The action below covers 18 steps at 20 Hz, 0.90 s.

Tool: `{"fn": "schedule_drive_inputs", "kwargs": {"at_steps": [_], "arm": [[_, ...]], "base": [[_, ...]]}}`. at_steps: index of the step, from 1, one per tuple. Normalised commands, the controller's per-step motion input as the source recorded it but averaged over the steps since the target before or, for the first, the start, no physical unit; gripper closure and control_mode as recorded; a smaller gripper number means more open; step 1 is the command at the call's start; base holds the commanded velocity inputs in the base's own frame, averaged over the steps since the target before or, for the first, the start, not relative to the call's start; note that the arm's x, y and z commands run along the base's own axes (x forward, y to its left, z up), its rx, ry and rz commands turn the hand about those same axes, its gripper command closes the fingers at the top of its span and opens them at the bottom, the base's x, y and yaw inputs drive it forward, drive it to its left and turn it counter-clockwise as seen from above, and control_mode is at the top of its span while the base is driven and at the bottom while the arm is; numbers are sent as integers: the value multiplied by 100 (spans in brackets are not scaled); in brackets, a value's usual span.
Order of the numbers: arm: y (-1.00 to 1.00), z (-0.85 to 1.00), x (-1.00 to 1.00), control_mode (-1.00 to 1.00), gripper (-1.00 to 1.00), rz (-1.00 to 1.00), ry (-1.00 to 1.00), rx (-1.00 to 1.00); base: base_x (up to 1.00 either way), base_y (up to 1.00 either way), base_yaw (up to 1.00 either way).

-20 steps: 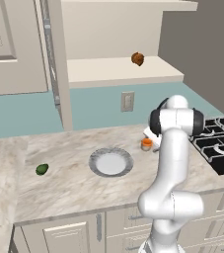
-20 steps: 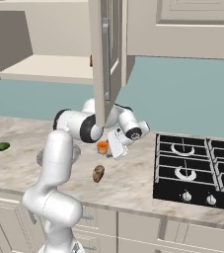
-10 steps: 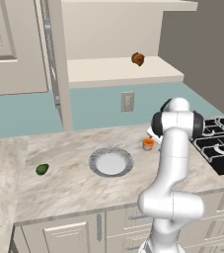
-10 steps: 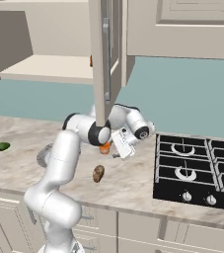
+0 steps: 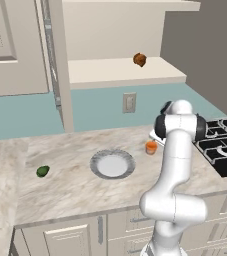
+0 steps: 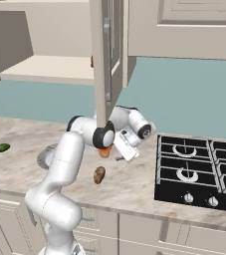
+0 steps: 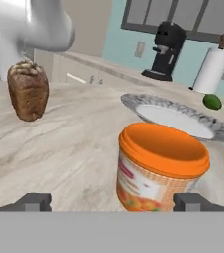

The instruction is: Pick the avocado and bread from the counter and place them on the plate. Then pick the jam from the cabinet and place it next to the plate. Lastly close the cabinet door.

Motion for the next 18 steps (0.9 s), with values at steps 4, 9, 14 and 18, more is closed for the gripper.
{"fn": "schedule_drive_inputs", "kwargs": {"at_steps": [4, 9, 14, 18], "arm": [[0, 0, -69, -100, -100, 23, -16, 0], [0, 0, -59, -100, -100, 22, -18, 0], [0, 0, -6, -100, -100, 13, -18, 0], [0, 0, 1, -100, -100, 5, -20, 0]], "base": [[0, 0, 0], [0, 0, 0], [0, 0, 0], [0, 0, 0]]}}
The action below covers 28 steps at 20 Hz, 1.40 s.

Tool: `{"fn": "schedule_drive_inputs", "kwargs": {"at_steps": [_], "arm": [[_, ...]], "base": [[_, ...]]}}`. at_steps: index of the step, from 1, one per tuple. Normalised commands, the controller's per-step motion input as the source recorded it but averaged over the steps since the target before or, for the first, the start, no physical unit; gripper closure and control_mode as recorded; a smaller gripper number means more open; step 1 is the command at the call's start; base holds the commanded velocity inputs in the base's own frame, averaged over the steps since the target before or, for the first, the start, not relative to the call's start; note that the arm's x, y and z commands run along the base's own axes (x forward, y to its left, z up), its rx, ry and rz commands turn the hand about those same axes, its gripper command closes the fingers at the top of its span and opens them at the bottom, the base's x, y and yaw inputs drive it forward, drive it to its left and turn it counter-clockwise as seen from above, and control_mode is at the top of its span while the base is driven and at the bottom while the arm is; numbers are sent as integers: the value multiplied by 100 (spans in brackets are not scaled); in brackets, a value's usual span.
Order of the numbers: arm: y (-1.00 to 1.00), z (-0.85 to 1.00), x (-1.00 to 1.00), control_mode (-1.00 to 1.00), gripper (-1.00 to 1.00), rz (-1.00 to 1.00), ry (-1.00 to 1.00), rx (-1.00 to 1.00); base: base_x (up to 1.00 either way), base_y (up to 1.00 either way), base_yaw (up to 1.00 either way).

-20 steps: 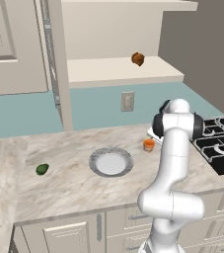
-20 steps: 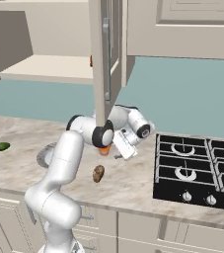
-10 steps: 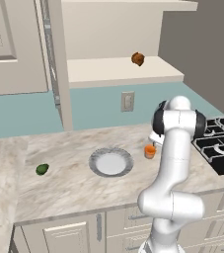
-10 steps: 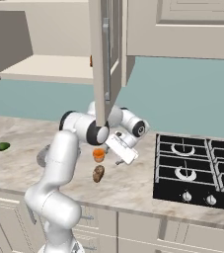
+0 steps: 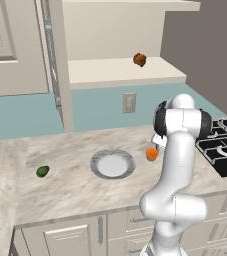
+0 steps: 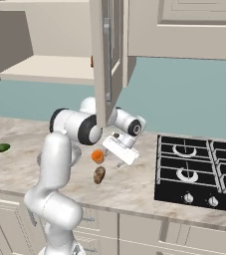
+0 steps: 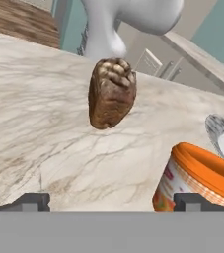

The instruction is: Pick the avocado and bread from the counter and place them on the plate. Then pick the jam from the cabinet and place it next to the plate. Lastly close the cabinet door.

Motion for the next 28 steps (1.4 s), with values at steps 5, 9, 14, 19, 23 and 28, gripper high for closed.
{"fn": "schedule_drive_inputs", "kwargs": {"at_steps": [5, 9, 14, 19, 23, 28], "arm": [[0, 0, 13, -100, -100, 5, -19, 0], [0, 0, 13, -100, -100, 6, -20, 0], [0, 0, 11, -100, -100, 7, -21, -4], [0, 0, 12, -100, -100, 7, -23, -10], [0, 4, 10, -100, -100, 6, -21, -8], [0, 16, 0, -100, -100, 7, -22, -8]], "base": [[0, 0, 0], [0, 0, 0], [0, 0, 0], [0, 0, 0], [0, 0, 0], [0, 0, 0]]}}
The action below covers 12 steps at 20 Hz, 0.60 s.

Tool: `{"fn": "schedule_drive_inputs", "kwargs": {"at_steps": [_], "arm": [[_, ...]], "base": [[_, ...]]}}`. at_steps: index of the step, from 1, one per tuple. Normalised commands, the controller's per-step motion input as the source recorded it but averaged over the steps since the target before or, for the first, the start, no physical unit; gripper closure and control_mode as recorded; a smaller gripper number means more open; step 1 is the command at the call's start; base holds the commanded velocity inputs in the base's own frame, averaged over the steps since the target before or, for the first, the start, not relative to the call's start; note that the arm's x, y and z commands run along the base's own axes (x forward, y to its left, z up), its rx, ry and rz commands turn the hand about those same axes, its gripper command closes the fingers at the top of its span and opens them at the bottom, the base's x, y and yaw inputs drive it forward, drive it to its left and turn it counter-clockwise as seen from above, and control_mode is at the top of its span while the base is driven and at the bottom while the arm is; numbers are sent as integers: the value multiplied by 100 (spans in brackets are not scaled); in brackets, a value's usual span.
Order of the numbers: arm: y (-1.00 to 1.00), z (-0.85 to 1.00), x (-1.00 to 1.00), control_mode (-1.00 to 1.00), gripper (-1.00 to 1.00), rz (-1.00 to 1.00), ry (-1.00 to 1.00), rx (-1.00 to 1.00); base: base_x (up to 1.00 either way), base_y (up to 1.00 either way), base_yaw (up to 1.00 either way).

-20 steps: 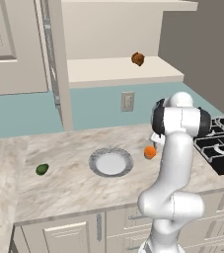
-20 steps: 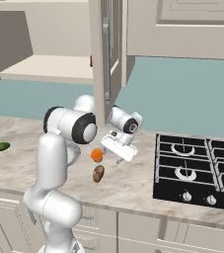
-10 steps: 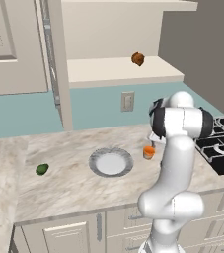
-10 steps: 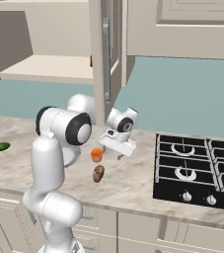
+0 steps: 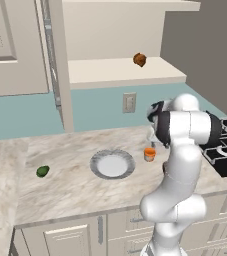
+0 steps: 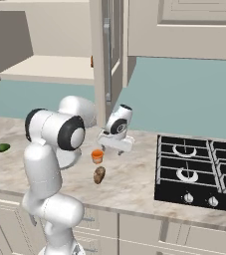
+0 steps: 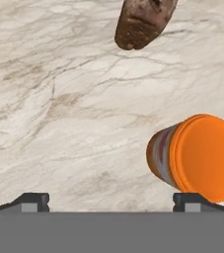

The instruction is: Pick the avocado and bread from the counter and place them on the plate. Then pick the jam from the cabinet and place it next to the plate. Lastly close the cabinet door.

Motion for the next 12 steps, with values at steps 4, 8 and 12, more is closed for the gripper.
{"fn": "schedule_drive_inputs", "kwargs": {"at_steps": [4, 8, 12], "arm": [[0, 18, 0, -100, -100, 7, -22, -5], [0, 5, -8, -100, -100, 6, -21, -8], [0, 0, -35, -100, -100, 3, -20, -9]], "base": [[0, 0, 0], [0, 0, 0], [0, 0, 0]]}}
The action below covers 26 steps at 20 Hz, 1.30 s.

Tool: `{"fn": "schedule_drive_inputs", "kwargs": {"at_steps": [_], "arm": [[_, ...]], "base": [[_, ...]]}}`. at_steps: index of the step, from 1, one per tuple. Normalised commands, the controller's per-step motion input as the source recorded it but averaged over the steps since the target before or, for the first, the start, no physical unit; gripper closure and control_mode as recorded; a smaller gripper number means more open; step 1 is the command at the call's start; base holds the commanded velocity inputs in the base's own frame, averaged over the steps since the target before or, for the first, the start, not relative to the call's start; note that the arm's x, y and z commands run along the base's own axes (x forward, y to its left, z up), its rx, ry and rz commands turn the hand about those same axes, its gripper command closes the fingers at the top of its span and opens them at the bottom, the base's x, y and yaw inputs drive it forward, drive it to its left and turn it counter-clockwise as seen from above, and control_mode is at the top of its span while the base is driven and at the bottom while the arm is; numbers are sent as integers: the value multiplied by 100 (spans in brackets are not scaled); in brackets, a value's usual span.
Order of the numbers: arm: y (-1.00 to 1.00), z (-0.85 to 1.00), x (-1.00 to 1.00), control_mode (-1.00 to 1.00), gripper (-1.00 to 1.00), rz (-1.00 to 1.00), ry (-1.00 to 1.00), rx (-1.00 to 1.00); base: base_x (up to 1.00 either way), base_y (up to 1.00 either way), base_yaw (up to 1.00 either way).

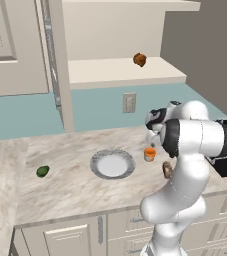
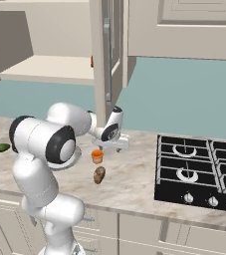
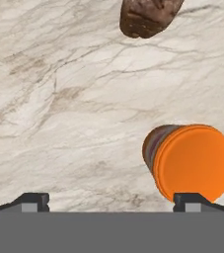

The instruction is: Pick the avocado and bread from the counter and place them on the plate. Then pick the jam from the cabinet and place it next to the plate. Lastly close the cabinet door.

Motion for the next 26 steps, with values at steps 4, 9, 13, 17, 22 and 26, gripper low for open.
{"fn": "schedule_drive_inputs", "kwargs": {"at_steps": [4, 9, 13, 17, 22, 26], "arm": [[0, 1, -54, -100, -100, 0, -21, -6], [0, 18, -52, -100, -100, 0, -15, -2], [0, 25, -43, -100, -100, 0, -10, -1], [0, 35, -43, -100, -100, 0, -3, -1], [0, 20, -39, -100, -100, 0, -1, -4], [0, 0, -25, -100, -100, 0, 0, -5]], "base": [[0, 0, 0], [0, 0, 0], [0, 0, 0], [0, 0, 0], [0, 0, 0], [0, 0, 0]]}}
